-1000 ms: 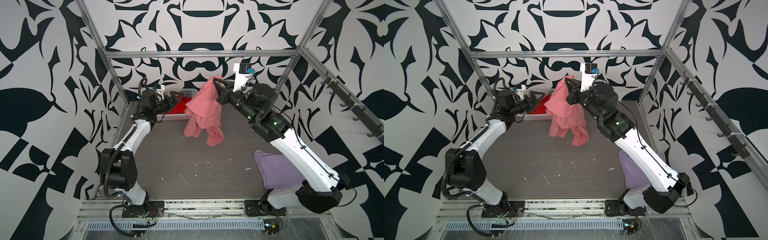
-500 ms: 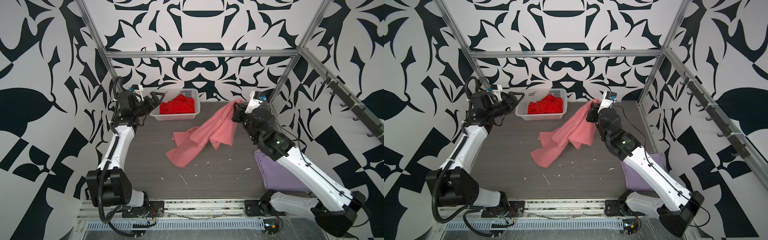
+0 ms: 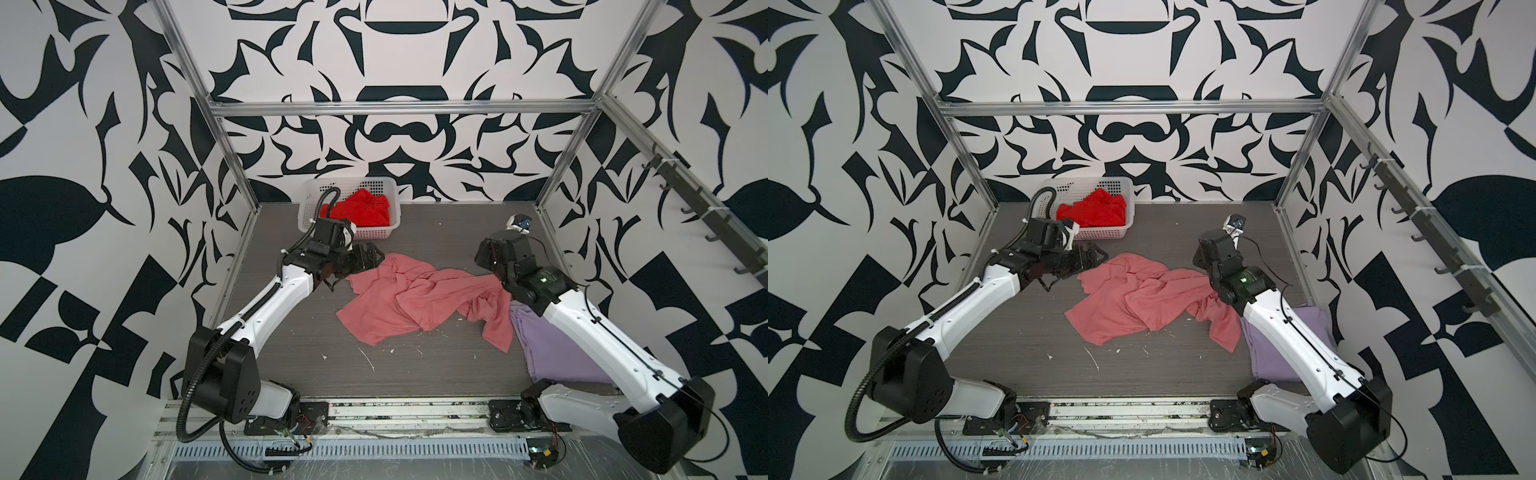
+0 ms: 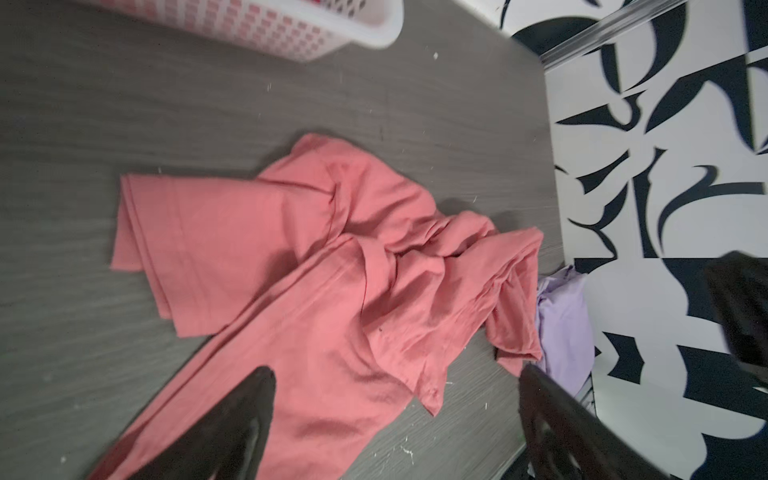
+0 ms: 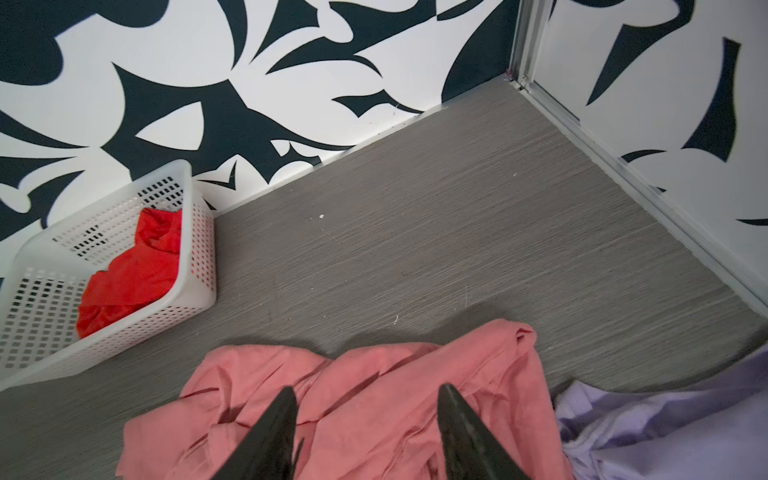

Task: Fold and stack the t-shirts
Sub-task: 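Drop the pink t-shirt onto the table with the right gripper, then grasp the pink t-shirt edges with both grippers near the table center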

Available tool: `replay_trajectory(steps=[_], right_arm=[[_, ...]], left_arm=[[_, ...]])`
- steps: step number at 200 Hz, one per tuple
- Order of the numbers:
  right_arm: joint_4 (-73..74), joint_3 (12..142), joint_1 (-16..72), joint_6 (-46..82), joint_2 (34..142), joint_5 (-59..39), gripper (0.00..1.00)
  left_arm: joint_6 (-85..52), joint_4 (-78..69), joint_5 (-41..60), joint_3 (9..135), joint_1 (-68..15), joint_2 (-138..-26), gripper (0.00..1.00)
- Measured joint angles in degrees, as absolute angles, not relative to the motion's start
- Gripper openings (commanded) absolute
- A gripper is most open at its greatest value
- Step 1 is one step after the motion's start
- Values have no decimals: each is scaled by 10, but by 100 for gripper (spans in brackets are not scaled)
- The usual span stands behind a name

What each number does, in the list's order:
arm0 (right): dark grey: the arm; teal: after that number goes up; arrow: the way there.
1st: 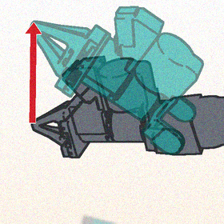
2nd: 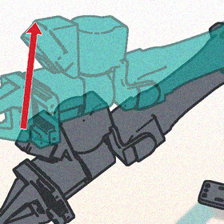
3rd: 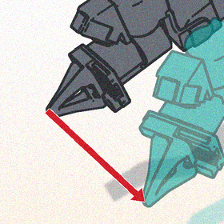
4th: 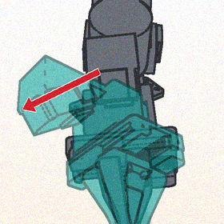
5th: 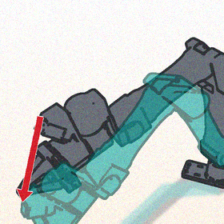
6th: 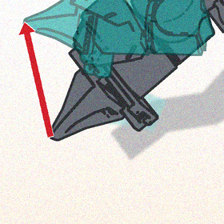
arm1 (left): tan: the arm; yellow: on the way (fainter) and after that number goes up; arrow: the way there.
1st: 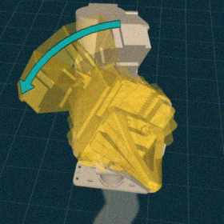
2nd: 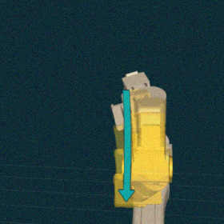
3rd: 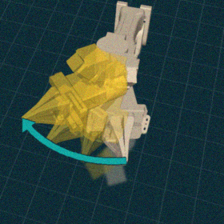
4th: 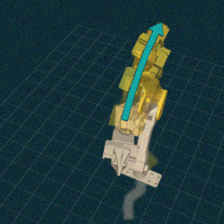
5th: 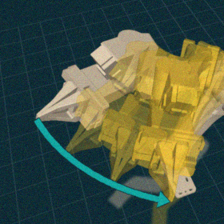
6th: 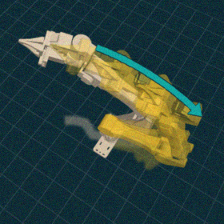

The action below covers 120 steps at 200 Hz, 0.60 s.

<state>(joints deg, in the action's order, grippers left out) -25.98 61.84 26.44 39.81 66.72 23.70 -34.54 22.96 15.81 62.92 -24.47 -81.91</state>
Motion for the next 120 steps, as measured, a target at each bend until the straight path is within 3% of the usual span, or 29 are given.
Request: replay_trajectory(steps=[52,120], right_arm=[[-201,507,295,422,727,43,55],[-180,533,434,327,854,-27,59]], left_arm=[[-427,263,35,508,-262,-806,92],[-507,302,-28,406,-263,-747,90]])
